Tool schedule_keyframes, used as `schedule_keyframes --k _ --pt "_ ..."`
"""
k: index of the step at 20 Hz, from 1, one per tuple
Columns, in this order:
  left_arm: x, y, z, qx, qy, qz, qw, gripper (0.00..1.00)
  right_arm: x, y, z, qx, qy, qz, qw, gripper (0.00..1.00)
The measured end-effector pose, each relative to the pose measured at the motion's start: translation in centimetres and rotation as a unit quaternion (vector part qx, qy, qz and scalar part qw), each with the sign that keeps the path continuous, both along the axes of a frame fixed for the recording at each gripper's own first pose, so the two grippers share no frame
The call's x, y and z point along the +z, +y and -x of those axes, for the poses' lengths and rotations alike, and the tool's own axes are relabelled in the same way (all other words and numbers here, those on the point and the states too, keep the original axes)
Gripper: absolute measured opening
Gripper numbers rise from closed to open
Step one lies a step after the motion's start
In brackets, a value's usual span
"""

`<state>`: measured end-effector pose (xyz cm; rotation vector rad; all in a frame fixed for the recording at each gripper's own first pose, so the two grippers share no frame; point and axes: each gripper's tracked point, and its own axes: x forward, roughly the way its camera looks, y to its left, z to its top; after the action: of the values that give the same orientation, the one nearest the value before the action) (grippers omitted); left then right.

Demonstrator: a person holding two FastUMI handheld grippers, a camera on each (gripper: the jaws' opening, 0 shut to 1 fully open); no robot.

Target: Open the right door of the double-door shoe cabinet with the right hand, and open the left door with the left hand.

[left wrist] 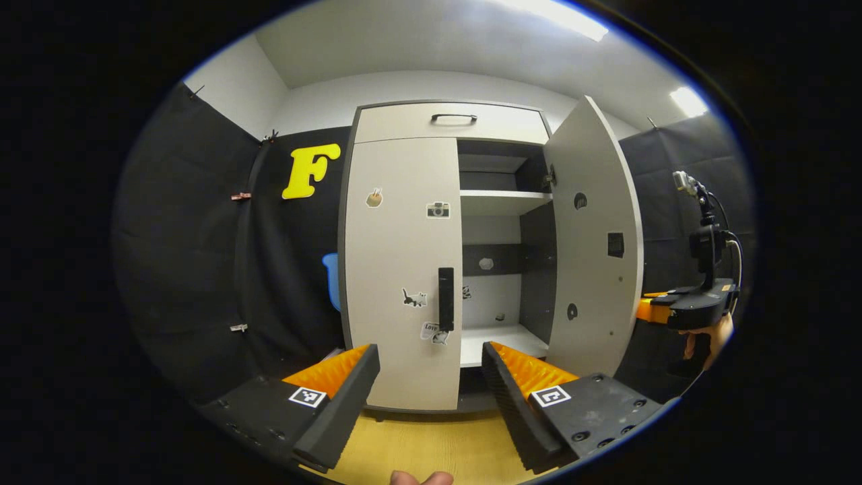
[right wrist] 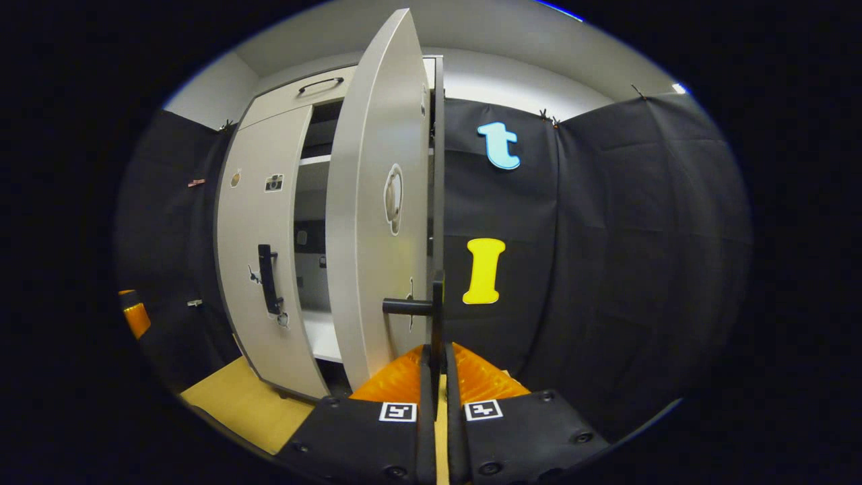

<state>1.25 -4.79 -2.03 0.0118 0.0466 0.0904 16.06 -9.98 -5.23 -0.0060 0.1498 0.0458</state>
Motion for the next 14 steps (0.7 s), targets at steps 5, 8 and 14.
schedule_keyframes --k 5,8,14 --pt "-0.2 -2.2 -2.2 -0.01 0.007 -0.012 1.0 0.95 0.8 -1.0 0.4 0.016 0.001 -0.045 0.999 0.17" --pt "0.0 -3.1 -3.2 -0.014 0.008 -0.012 1.0 0.95 2.4 -1.2 0.8 0.02 -0.018 -0.044 0.999 0.24" --pt "0.3 -4.4 -5.6 -0.027 0.005 -0.01 1.0 0.94 2.2 -1.6 2.6 0.02 -0.013 -0.022 0.999 0.33"
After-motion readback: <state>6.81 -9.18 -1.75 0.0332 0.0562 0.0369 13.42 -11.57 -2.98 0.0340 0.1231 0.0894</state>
